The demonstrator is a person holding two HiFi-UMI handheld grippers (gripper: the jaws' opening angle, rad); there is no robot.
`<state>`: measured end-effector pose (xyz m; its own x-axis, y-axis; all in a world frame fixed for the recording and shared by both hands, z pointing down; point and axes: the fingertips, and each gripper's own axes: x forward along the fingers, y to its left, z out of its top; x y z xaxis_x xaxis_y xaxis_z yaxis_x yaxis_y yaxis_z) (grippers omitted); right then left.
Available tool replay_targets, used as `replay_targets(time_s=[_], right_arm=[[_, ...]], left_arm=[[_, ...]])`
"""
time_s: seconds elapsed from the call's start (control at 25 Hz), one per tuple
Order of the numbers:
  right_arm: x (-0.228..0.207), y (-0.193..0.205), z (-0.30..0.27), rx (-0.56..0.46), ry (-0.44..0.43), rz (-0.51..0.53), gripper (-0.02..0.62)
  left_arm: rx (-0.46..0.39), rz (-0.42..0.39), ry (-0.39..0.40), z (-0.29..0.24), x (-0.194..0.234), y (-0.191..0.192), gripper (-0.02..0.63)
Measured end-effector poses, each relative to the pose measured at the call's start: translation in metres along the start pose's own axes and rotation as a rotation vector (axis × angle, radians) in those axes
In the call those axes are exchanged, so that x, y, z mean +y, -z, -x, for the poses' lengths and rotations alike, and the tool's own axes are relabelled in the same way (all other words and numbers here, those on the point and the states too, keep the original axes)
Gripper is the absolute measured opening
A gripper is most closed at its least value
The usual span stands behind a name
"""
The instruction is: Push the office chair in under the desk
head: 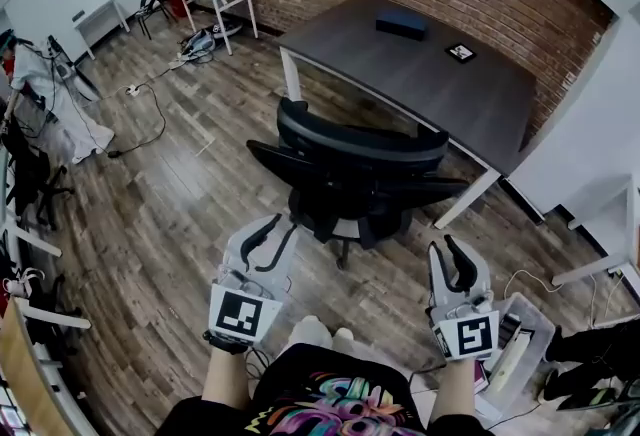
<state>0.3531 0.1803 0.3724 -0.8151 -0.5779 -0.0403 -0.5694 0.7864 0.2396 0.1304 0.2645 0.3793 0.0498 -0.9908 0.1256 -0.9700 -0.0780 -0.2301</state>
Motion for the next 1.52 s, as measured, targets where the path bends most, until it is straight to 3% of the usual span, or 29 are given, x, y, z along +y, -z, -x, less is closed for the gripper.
replay_targets(time_s=[0.16,0.36,0.52,0.6,0.88,1.04,1.28,1.52], right_arm=[[-0.010,0.012,-0.009,0.073,-0.034,0.054,0.134],[-0.020,0.031,-0.027,0.154,-0.054,0.107,0.201],[-0.027,0.048,-0.050,0.216,-0.078,0.169,0.238],[-0.028,0.059,-0.062,0.251,-0.095,0.198,0.253],[-0.051,0.092,-0.093,0.355,-0.085,0.290,0.279],[-0.058,0.097,-0.103,0.360,-0.073,0.319,0.283],[-0.063,0.107,-0.117,0.396,-0.134,0.327,0.316],[-0.062,0.107,-0.120,0.423,-0.170,0.333,0.302]], left_arm=[[0.033,-0.126,-0.015,-0.007,0.011,0.010,0.129],[0.069,-0.106,-0.043,-0.022,0.033,0.025,0.182],[0.097,-0.220,-0.005,-0.043,0.052,0.041,0.210],[0.117,-0.234,0.014,-0.055,0.060,0.055,0.220],[0.215,-0.356,0.110,-0.103,0.081,0.085,0.269],[0.255,-0.438,0.146,-0.119,0.090,0.099,0.280],[0.282,-0.524,0.181,-0.142,0.099,0.105,0.298],[0.272,-0.547,0.237,-0.151,0.101,0.106,0.301]])
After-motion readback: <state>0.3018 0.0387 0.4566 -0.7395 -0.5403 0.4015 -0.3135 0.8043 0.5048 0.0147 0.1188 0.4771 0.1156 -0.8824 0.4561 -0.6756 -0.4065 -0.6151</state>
